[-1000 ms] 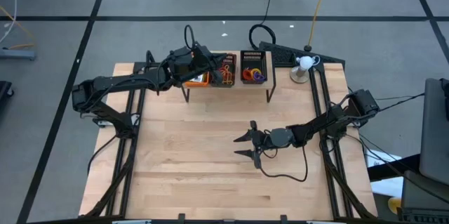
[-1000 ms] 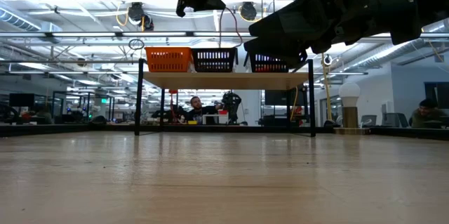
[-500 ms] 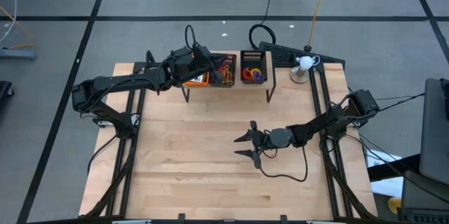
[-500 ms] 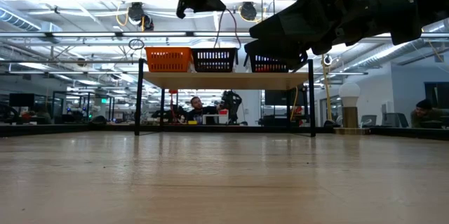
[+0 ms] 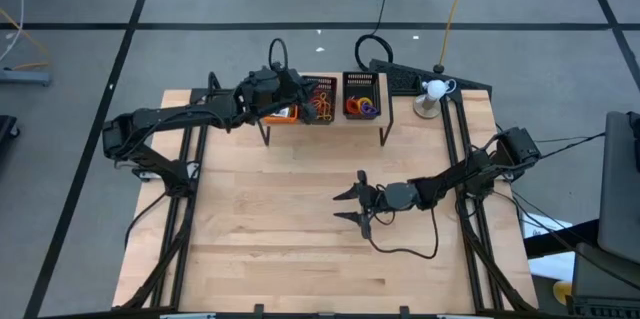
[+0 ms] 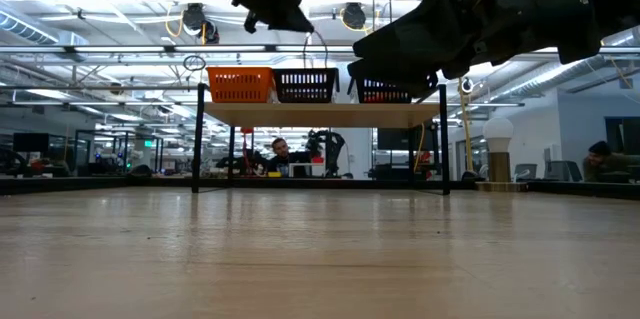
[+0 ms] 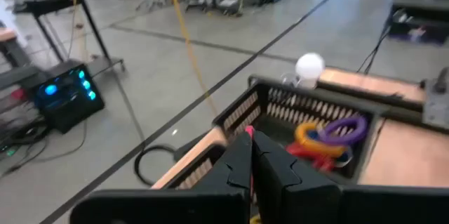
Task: Pick & Place Office Desk Supplies
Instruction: Put the red rubber band into the left black bin on the shelf
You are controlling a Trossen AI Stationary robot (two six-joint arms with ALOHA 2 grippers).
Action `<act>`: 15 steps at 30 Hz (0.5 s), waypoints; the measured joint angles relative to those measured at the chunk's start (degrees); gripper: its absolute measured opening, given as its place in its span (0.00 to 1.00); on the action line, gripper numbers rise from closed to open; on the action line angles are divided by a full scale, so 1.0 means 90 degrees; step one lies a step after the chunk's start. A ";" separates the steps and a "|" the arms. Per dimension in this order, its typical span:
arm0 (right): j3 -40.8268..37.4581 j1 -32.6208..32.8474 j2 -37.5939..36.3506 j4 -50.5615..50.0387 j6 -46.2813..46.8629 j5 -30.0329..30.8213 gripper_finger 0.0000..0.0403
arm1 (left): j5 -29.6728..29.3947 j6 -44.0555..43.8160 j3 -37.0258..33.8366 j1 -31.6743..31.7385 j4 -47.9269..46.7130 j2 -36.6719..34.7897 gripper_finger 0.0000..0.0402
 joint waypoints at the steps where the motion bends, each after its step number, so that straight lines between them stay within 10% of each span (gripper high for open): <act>1: 0.0000 0.0000 0.0001 -0.0018 -0.0030 0.0006 0.49 | -0.0042 -0.0005 0.0000 0.0026 -0.0108 0.0000 0.00; 15: 0.0000 0.0000 0.0000 -0.0098 -0.0068 -0.0007 0.49 | 0.0945 -0.0502 0.0000 0.0115 -0.0787 0.0002 0.15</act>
